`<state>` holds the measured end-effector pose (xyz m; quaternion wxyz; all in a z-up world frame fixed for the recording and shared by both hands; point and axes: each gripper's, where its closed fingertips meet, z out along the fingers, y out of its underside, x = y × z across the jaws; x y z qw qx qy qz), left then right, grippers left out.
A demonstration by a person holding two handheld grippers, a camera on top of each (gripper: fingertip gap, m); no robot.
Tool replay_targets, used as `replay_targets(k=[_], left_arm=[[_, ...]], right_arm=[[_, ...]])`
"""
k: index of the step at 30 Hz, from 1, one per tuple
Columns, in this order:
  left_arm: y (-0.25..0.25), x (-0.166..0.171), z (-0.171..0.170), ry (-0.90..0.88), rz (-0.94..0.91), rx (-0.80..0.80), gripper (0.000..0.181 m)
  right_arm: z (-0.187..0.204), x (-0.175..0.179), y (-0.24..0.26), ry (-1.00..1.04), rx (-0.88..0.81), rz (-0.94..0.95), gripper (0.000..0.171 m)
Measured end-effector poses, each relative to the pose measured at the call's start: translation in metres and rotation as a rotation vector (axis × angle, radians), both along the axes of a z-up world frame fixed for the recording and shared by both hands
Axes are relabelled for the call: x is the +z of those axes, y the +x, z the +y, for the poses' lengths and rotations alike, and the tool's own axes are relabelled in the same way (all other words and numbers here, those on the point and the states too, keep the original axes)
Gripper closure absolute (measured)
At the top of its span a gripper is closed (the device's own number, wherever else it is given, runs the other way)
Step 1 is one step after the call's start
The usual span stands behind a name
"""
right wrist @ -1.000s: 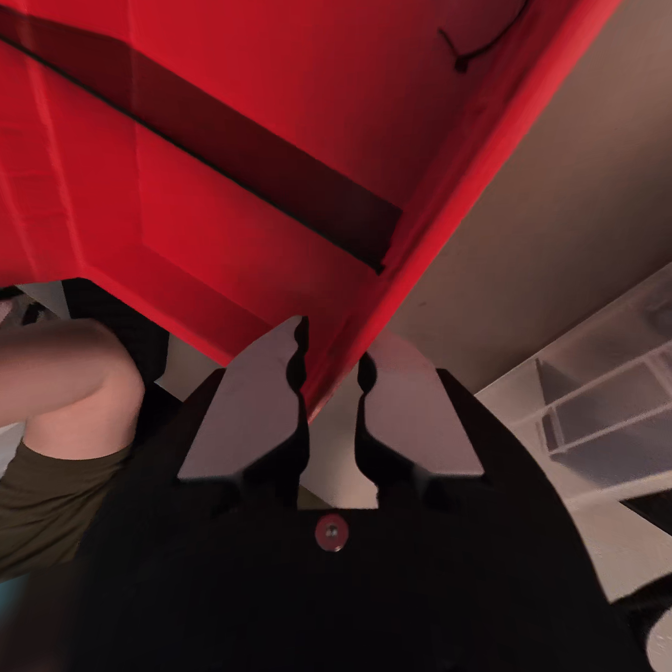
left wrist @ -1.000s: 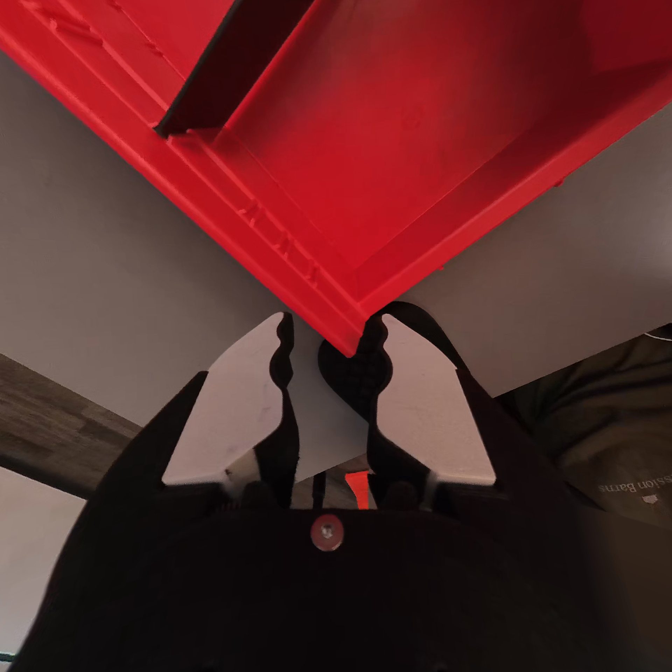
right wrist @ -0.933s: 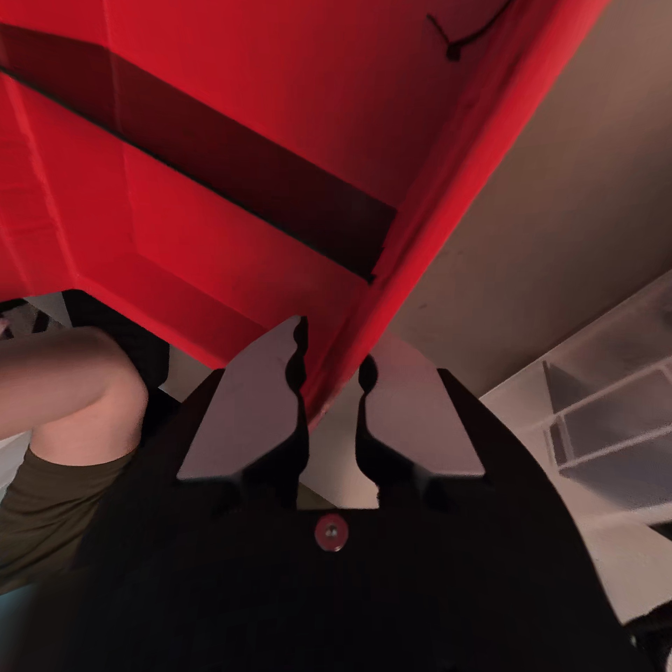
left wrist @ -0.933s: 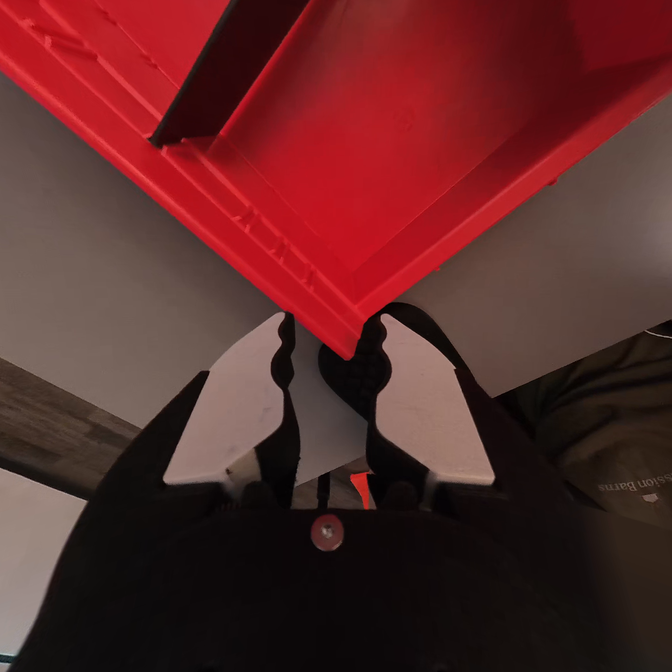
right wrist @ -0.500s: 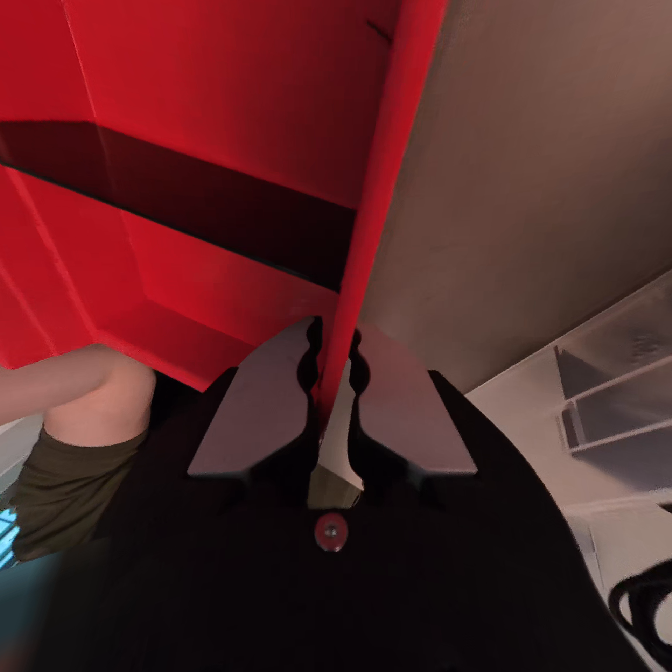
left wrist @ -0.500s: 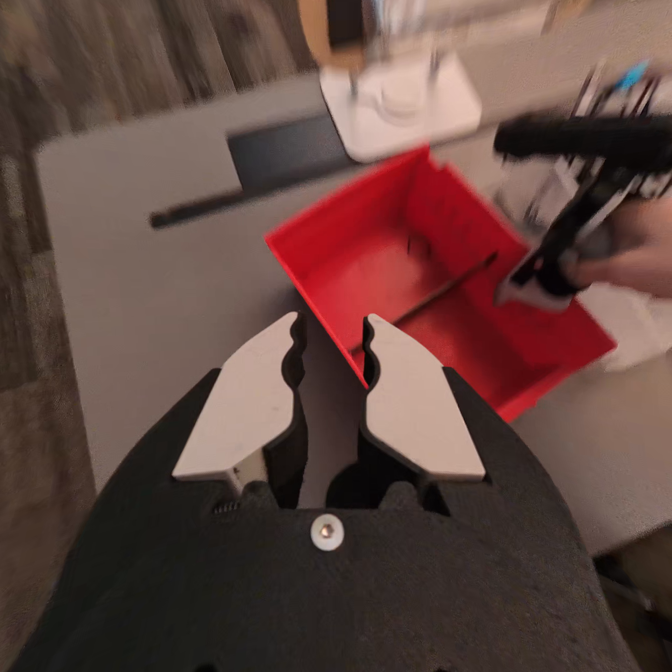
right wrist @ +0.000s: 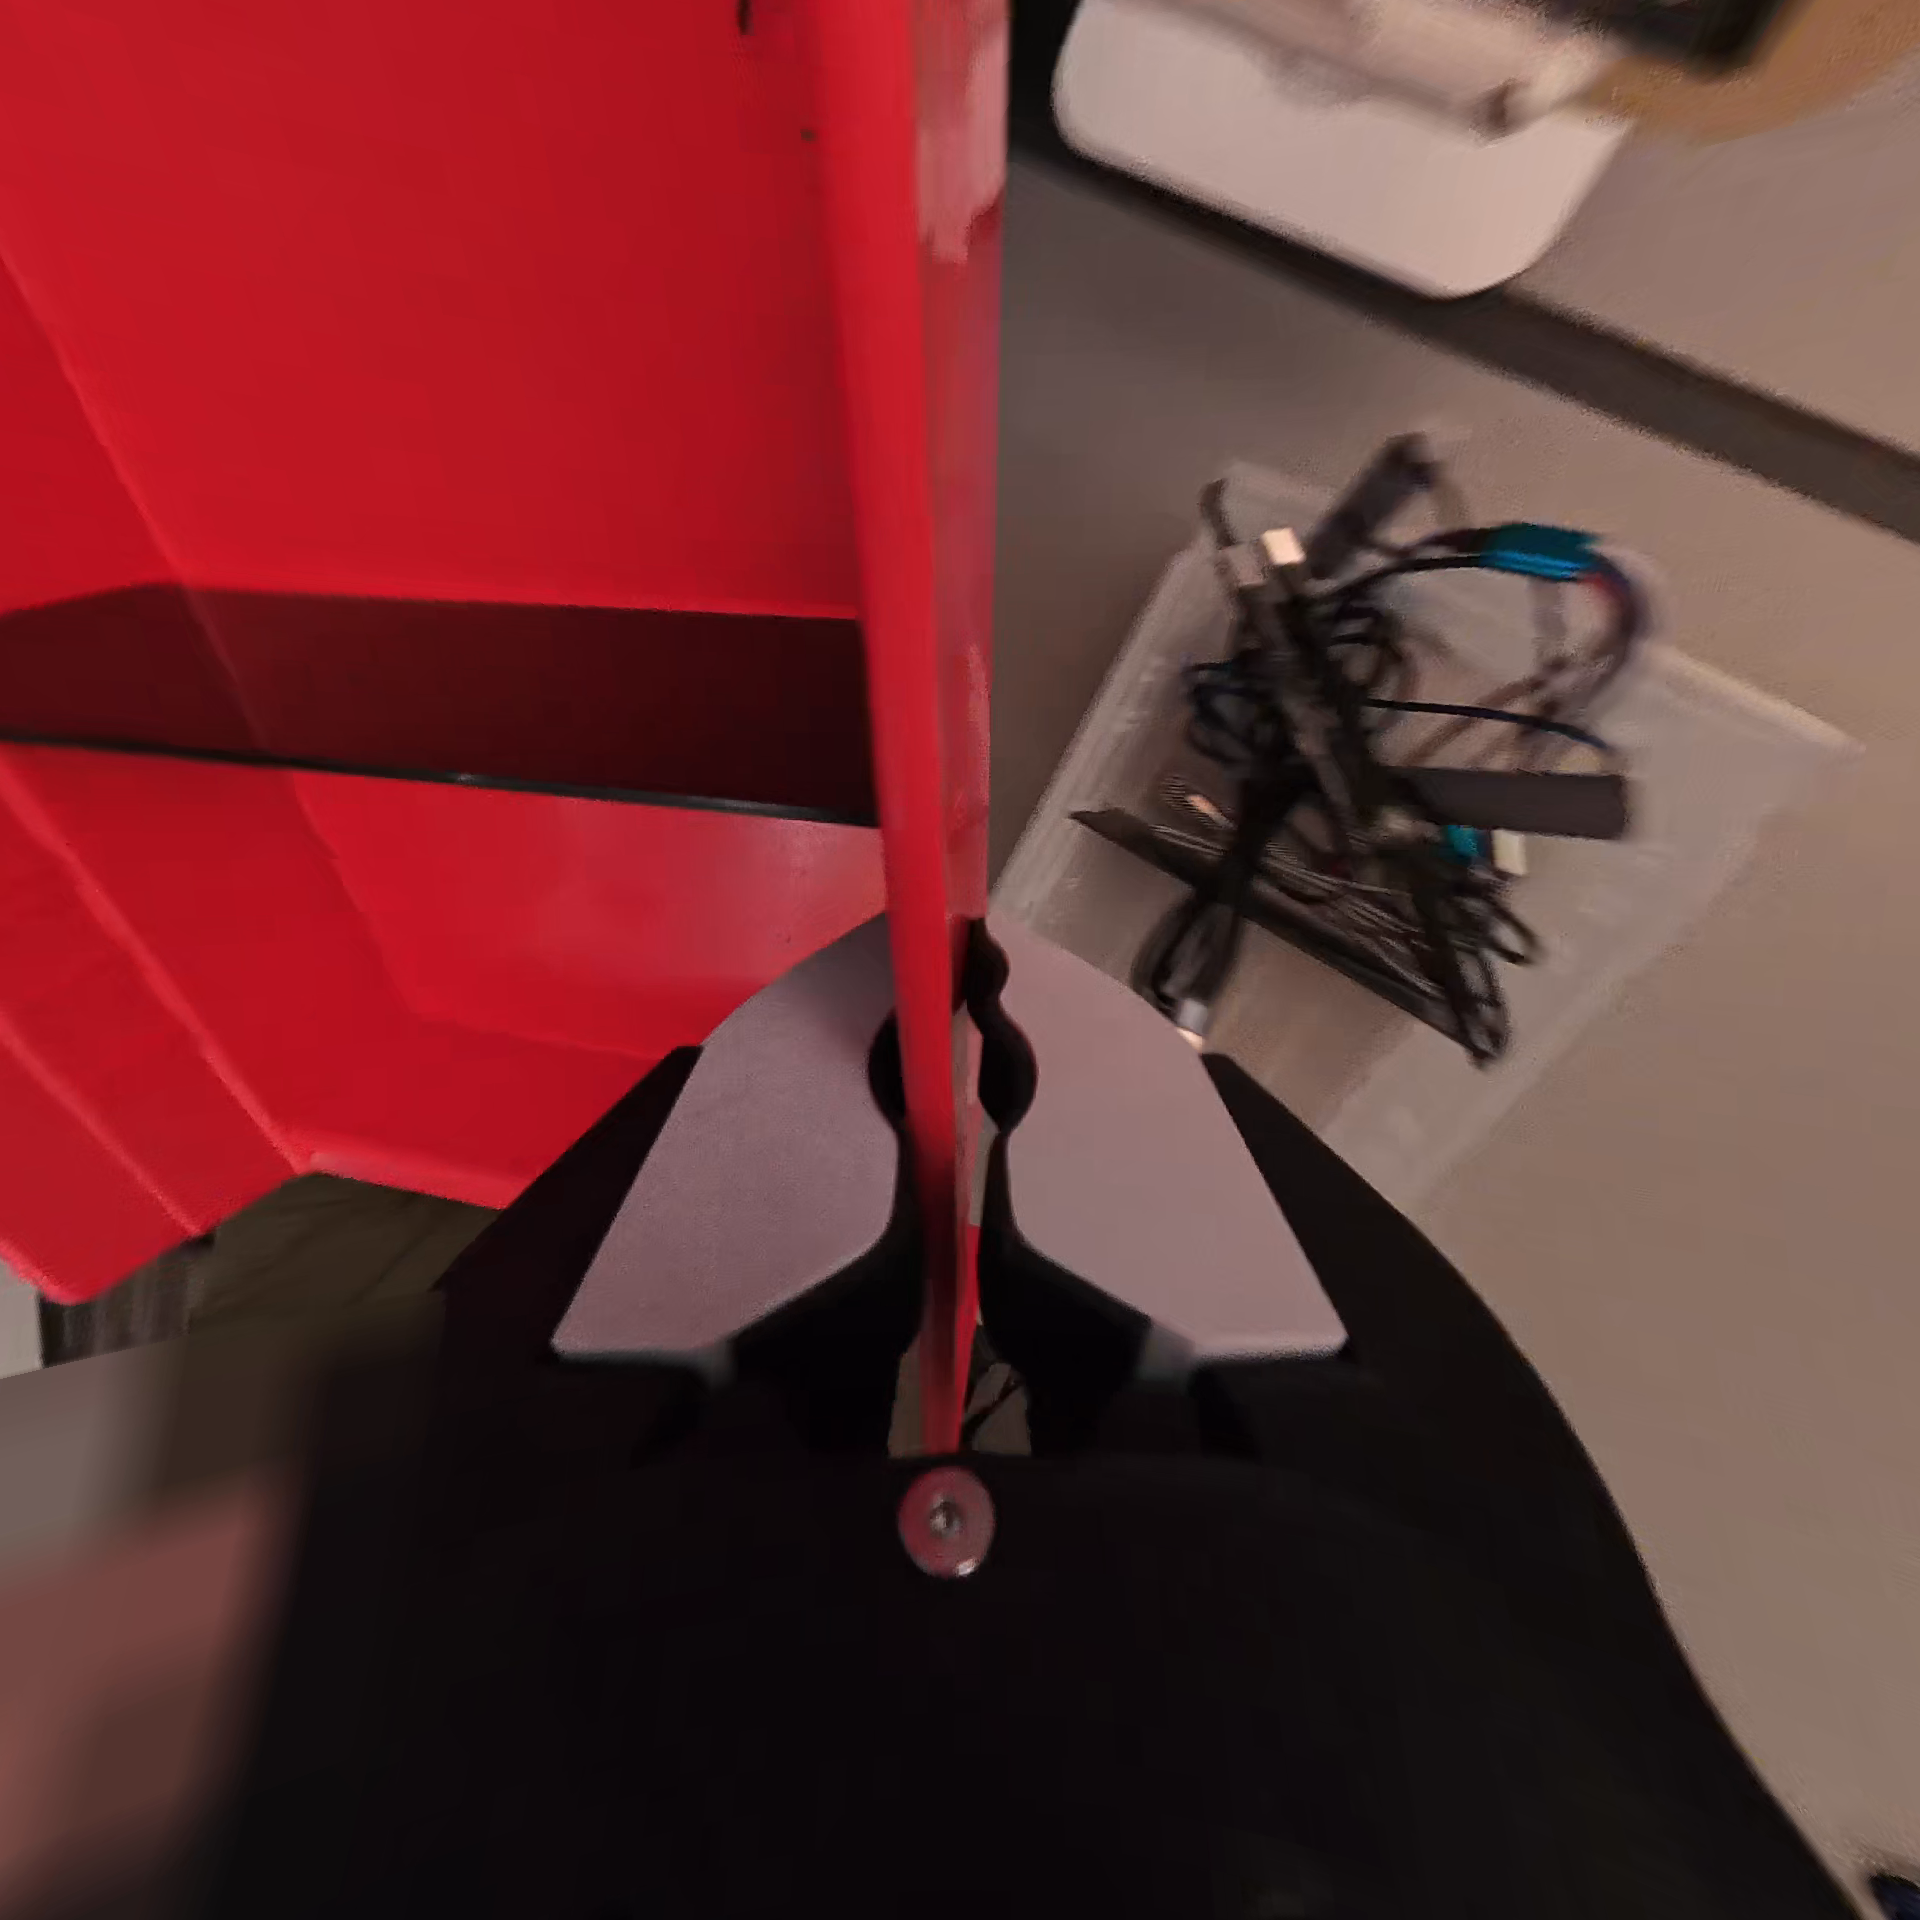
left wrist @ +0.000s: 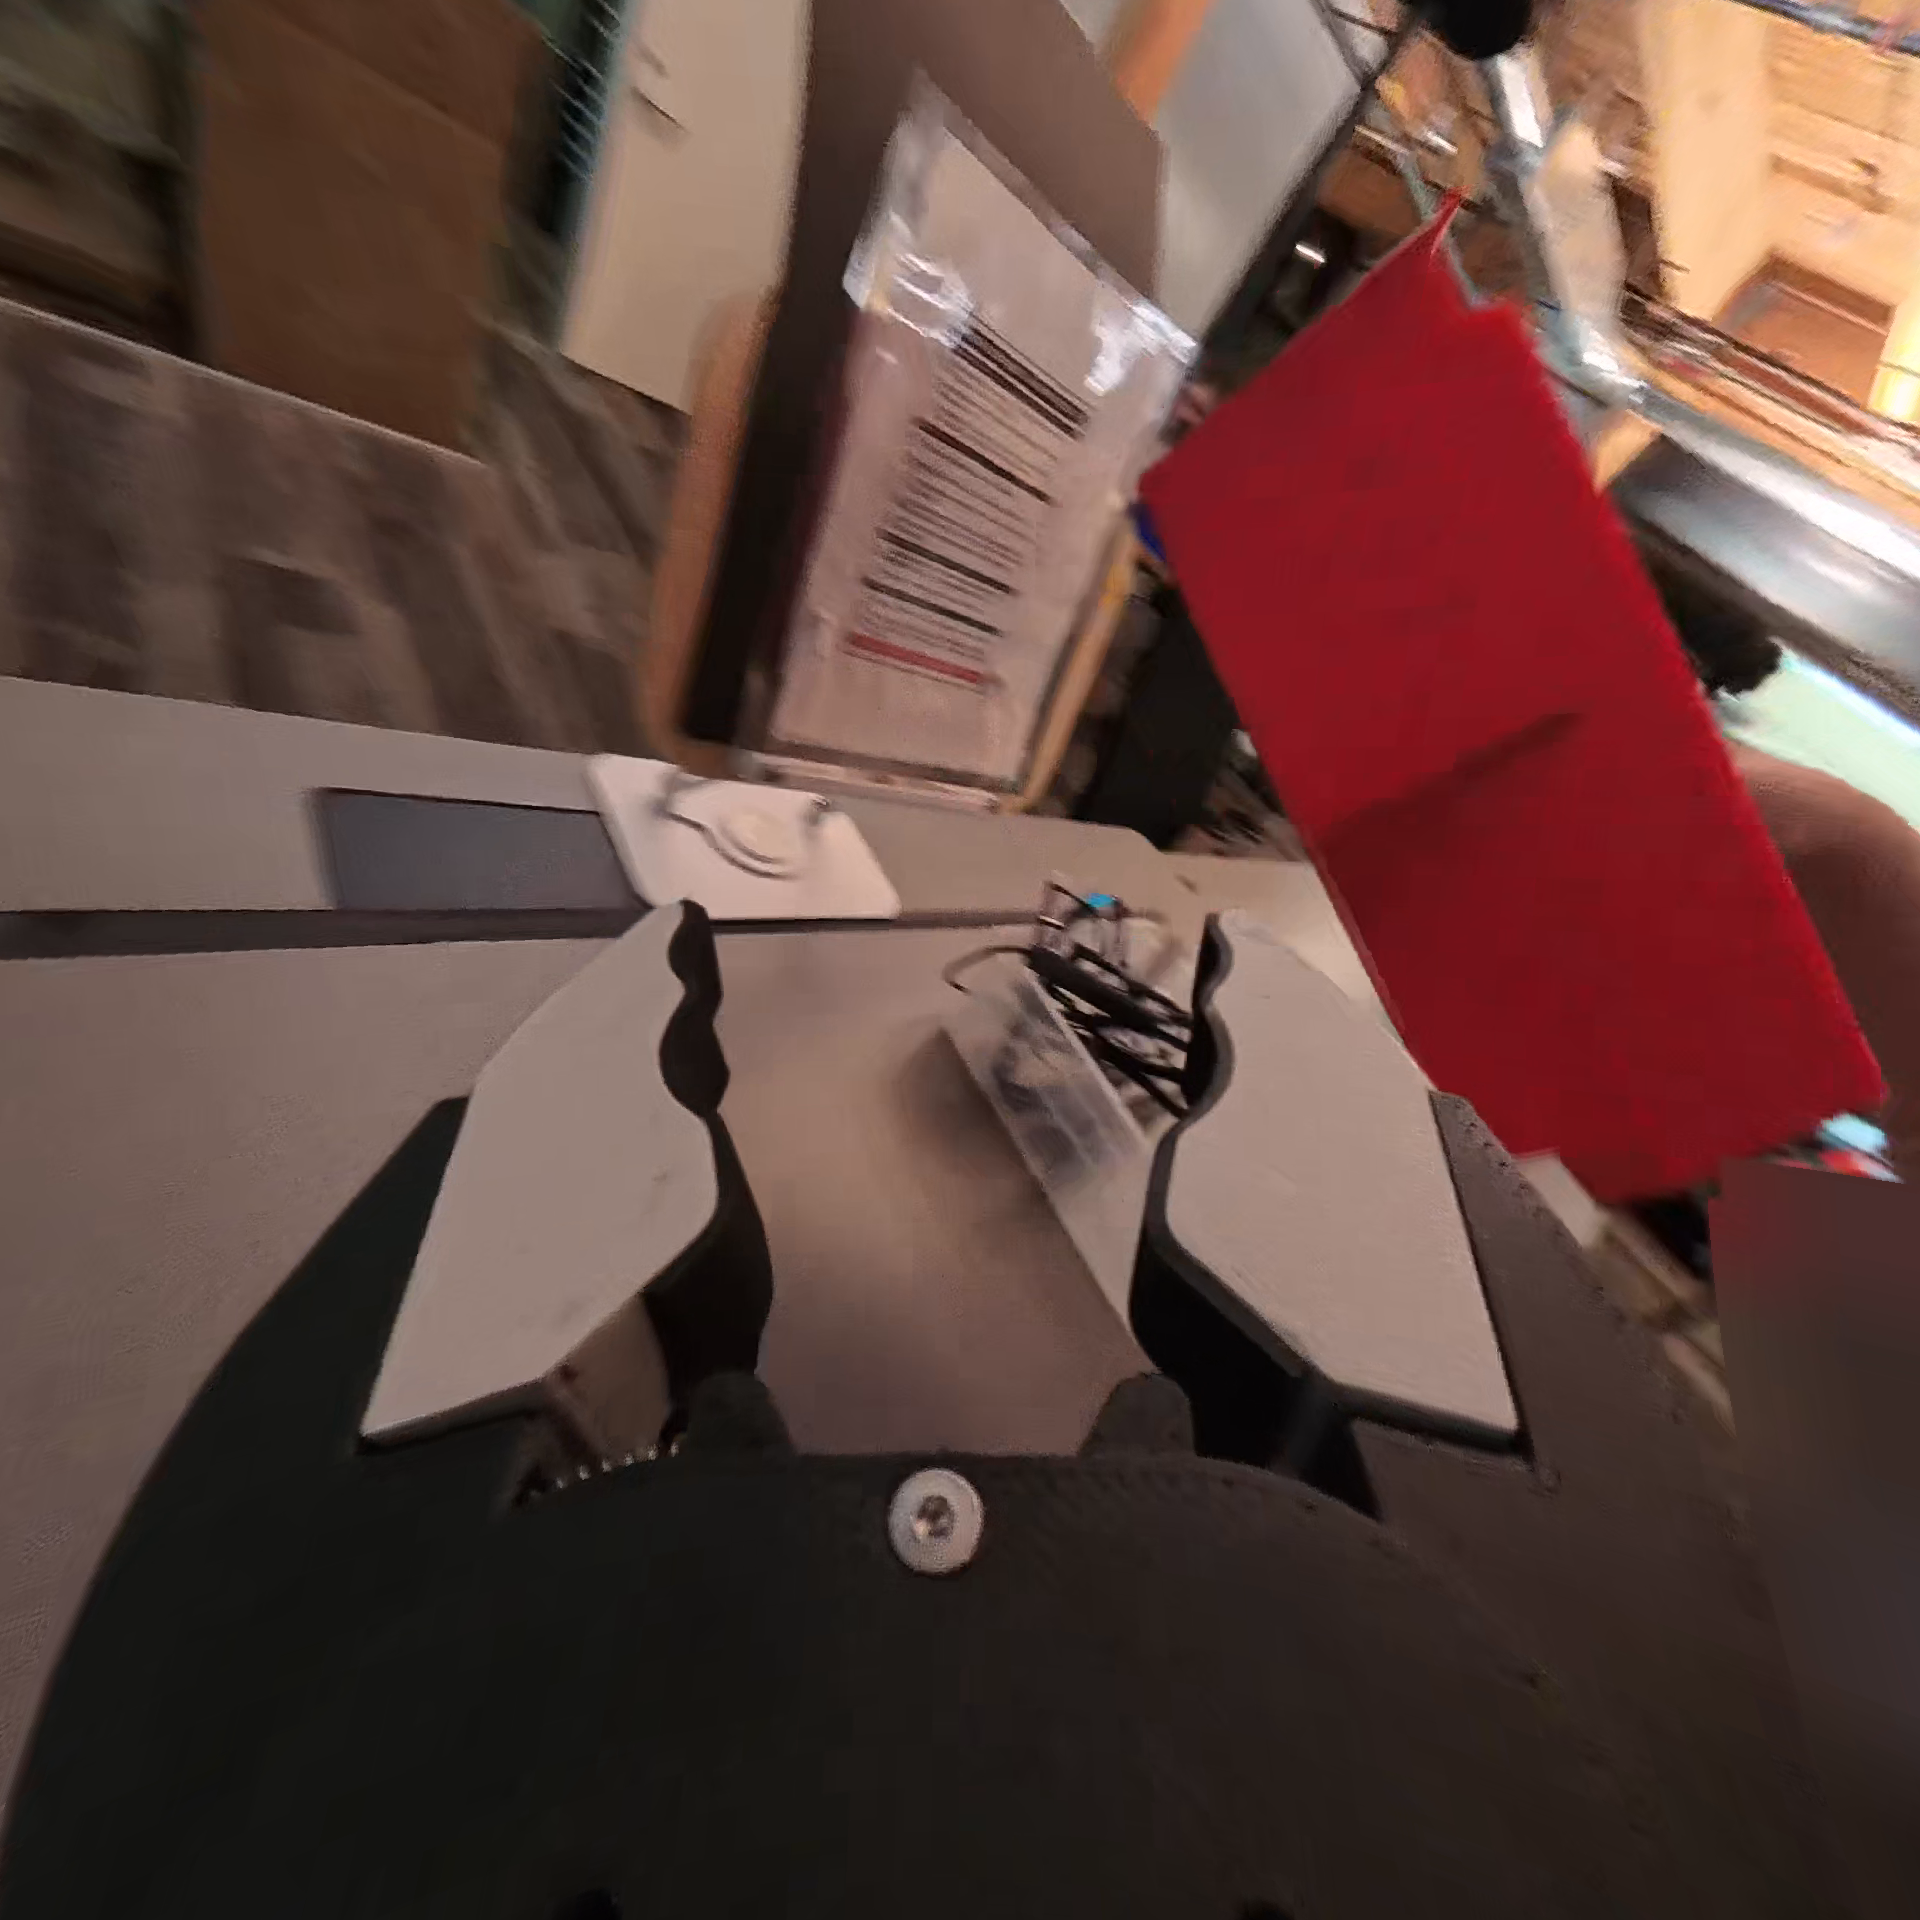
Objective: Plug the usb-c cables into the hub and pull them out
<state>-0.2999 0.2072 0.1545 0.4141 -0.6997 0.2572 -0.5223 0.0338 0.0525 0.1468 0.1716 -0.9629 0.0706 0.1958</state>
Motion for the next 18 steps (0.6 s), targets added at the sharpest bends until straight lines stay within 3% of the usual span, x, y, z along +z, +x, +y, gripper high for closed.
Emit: replay_targets(k=[3,7,11,14,18], left_arm=[[0.051,-0.007,-0.021,-0.089,-0.062,-0.229,0.094],[0.139,-0.051,-0.053,-0.204,0.035,-0.44,0.095],[0.231,-0.134,-0.103,-0.347,0.246,-0.615,0.105],[0.272,-0.178,-0.144,-0.496,0.318,-0.763,0.12],[0.289,-0.234,-0.15,-0.388,0.544,-0.687,0.118]], right_arm=[[-0.044,0.029,0.072,0.069,-0.148,0.009,0.166],[-0.12,0.018,0.159,0.07,-0.338,-0.017,0.166],[-0.193,-0.031,0.226,0.015,-0.539,-0.03,0.166],[-0.239,-0.079,0.26,-0.037,-0.66,-0.033,0.165],[-0.287,-0.143,0.283,-0.119,-0.762,-0.011,0.165]])
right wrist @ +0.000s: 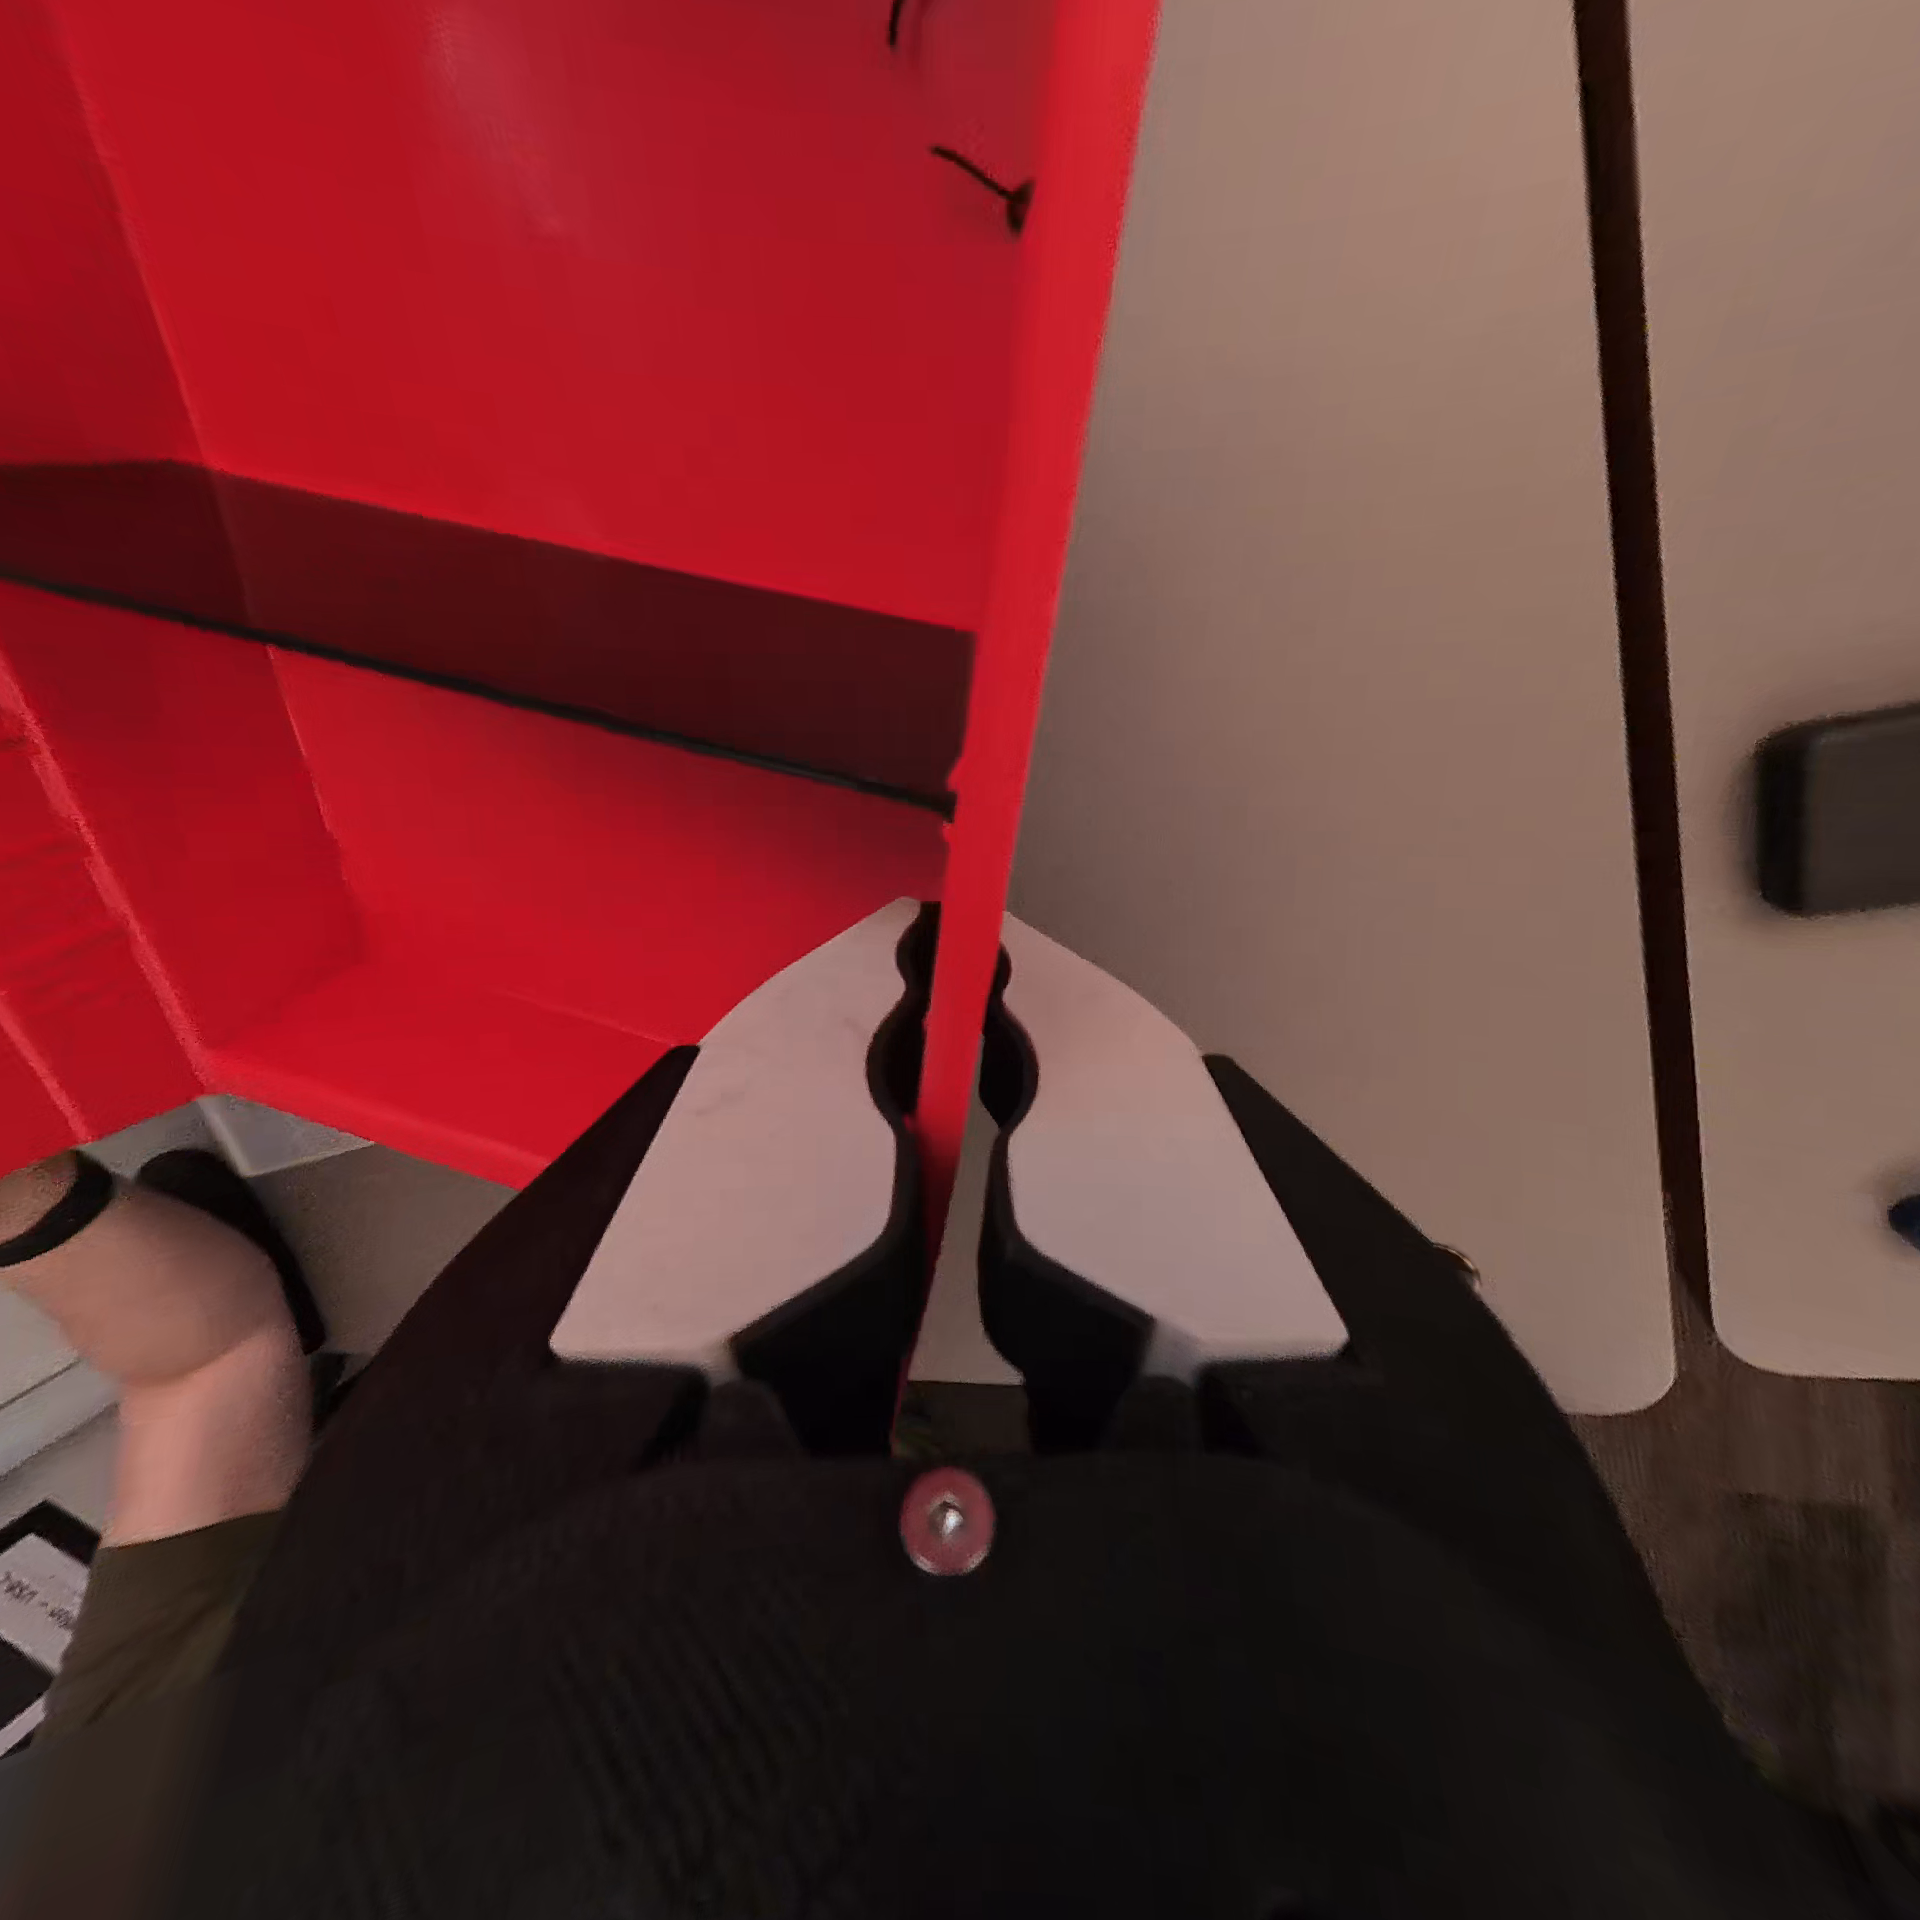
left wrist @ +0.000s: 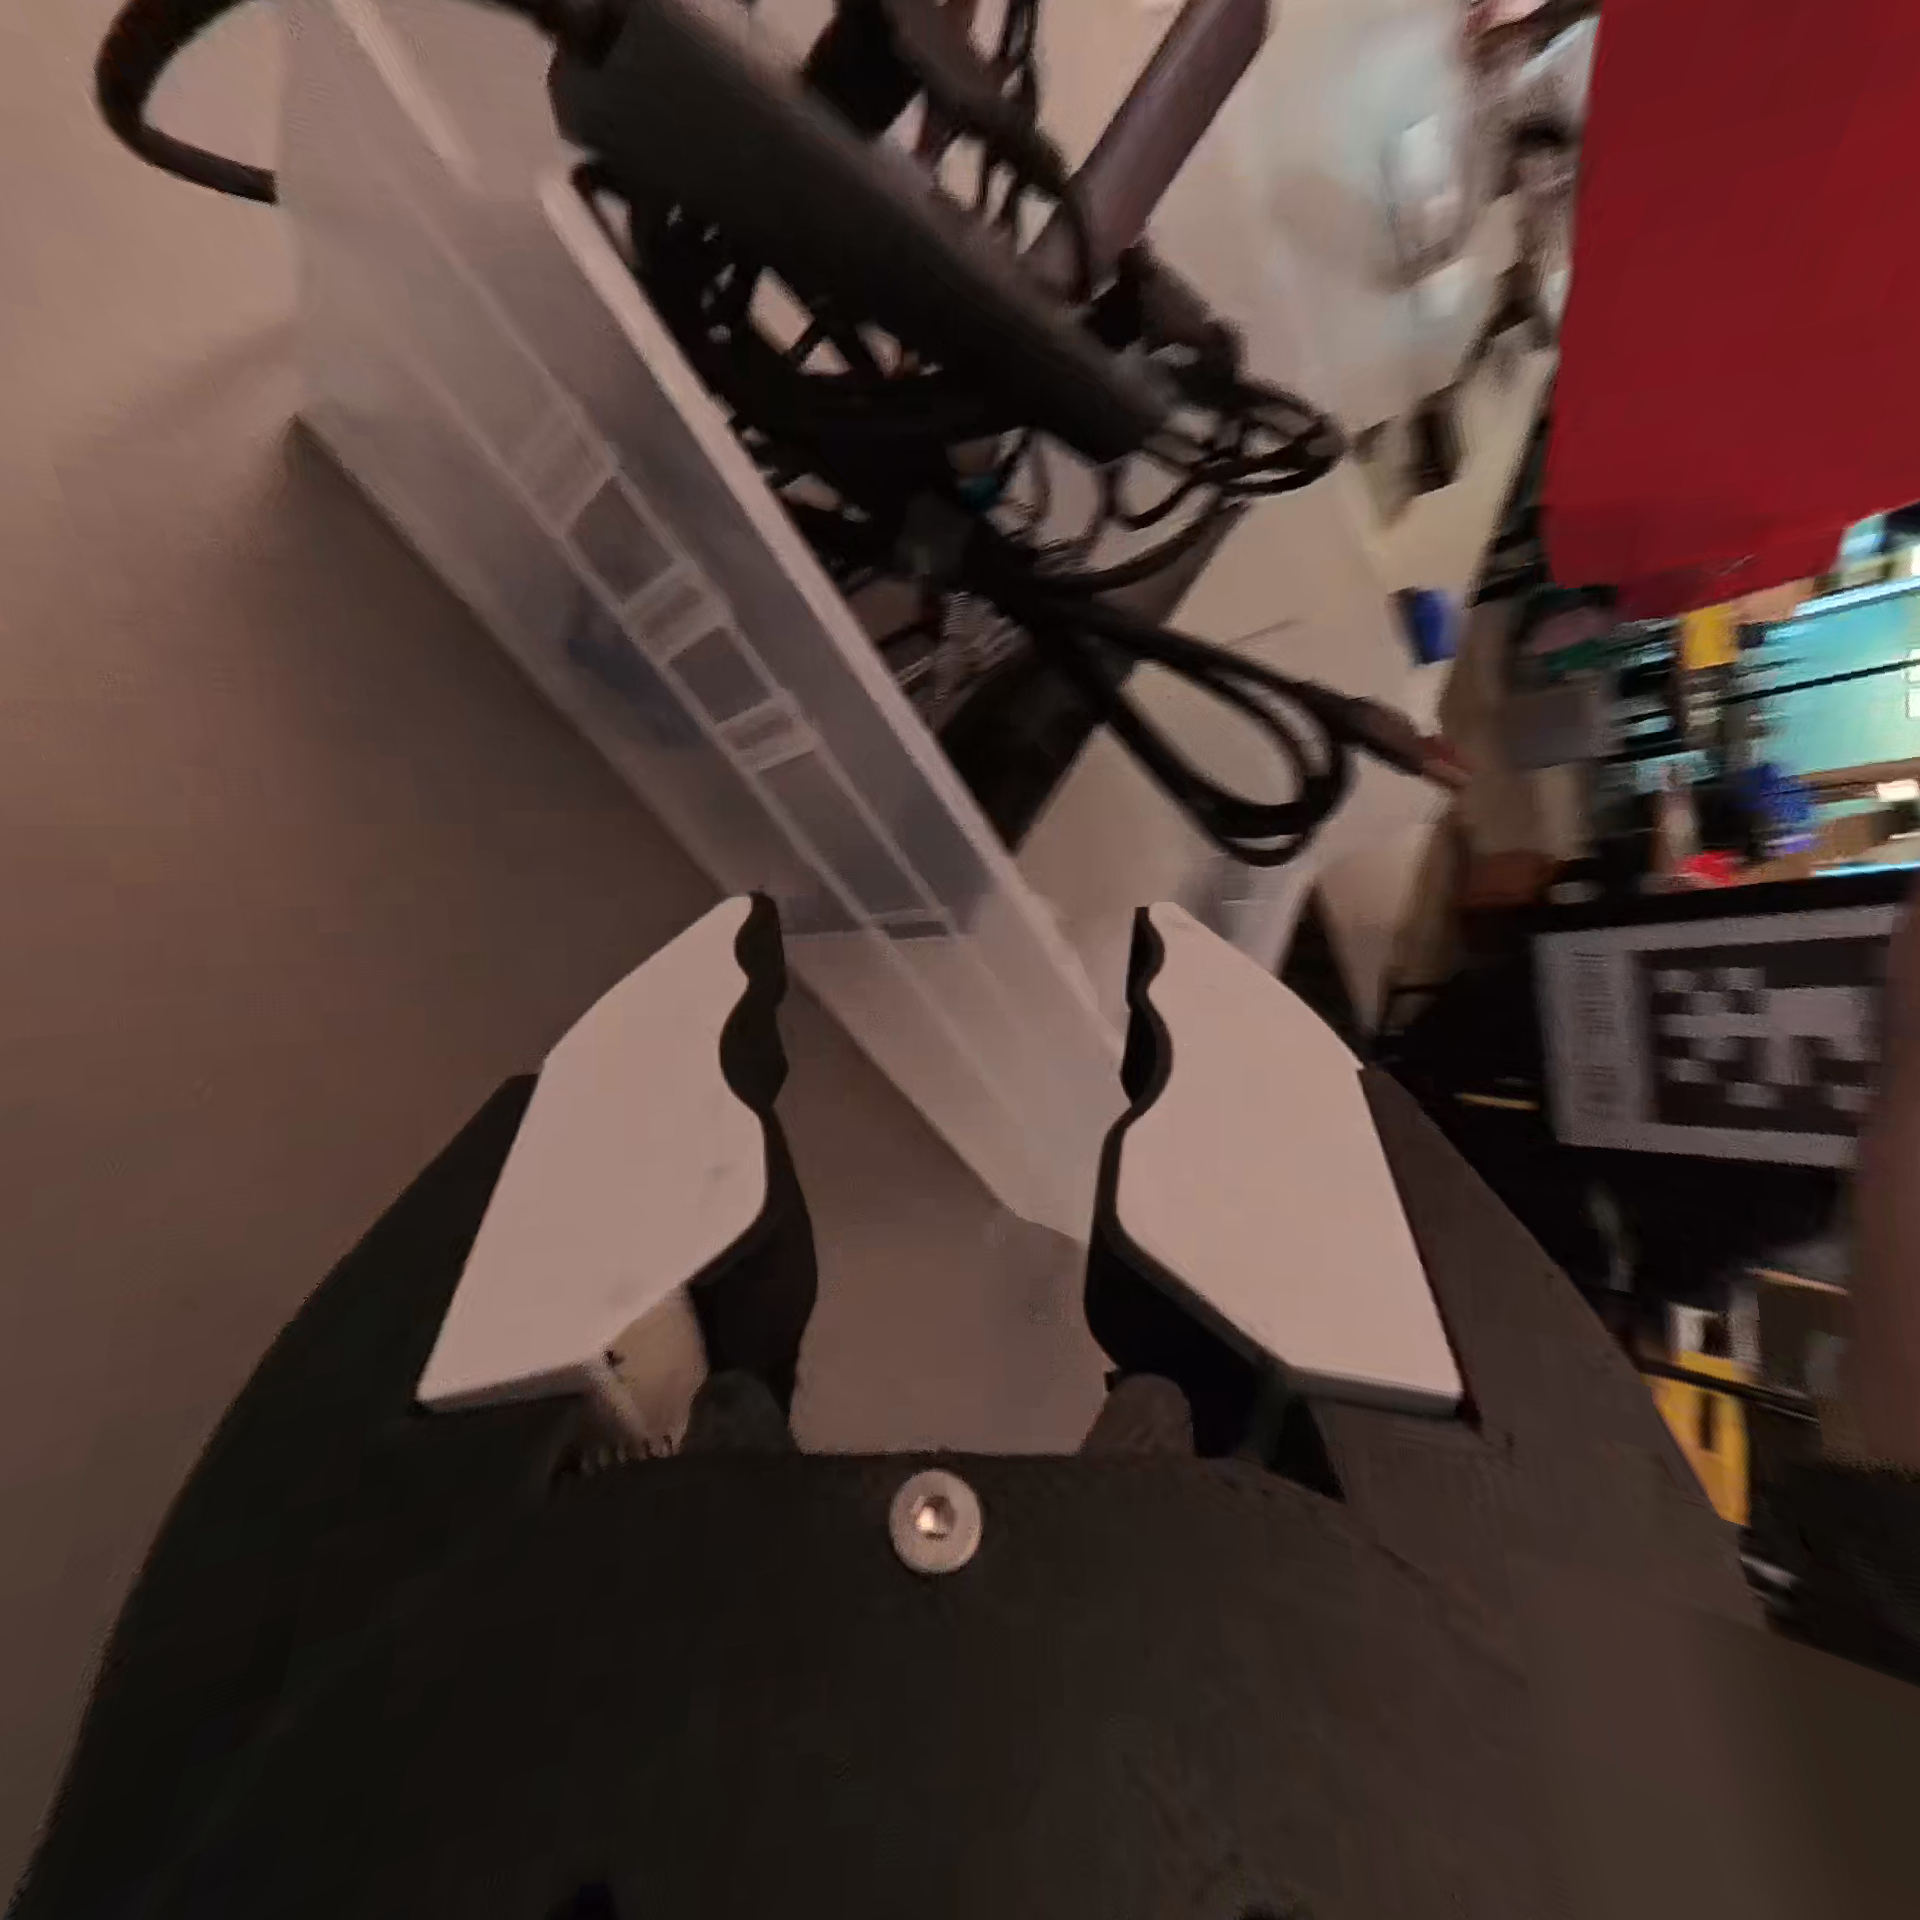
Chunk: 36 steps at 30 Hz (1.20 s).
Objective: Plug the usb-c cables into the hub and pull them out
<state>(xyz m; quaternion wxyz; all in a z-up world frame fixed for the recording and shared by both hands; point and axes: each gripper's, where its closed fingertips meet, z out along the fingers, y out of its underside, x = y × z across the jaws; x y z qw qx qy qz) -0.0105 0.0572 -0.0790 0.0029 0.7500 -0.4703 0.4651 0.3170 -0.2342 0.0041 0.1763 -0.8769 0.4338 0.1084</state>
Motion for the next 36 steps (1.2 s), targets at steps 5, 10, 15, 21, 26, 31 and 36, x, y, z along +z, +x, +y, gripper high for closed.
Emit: replay_targets(k=[5,10,15,21,26,31,36], left_arm=[[0.002,-0.016,-0.007,0.101,0.077,-0.043,0.119],[-0.018,-0.009,-0.003,0.13,0.157,-0.139,0.15],[-0.057,-0.005,0.051,0.186,0.23,-0.086,0.165],[-0.132,-0.003,0.152,0.394,0.374,0.164,0.17],[-0.213,-0.001,0.196,0.301,0.414,0.308,0.173],[-0.282,0.0,0.236,0.255,0.416,0.536,0.173],[-0.327,0.003,0.248,0.137,0.335,0.668,0.17]], right_arm=[[-0.029,-0.059,0.005,-0.065,-0.044,0.076,0.163],[-0.032,-0.086,-0.003,-0.142,-0.003,0.093,0.16],[-0.014,-0.101,-0.022,-0.172,0.08,0.104,0.16],[0.033,-0.123,-0.057,-0.158,0.197,0.14,0.159],[0.067,-0.132,-0.08,-0.147,0.256,0.148,0.16],[0.074,-0.13,-0.085,-0.241,0.355,0.066,0.165],[0.067,-0.13,-0.082,-0.315,0.34,0.066,0.165]])
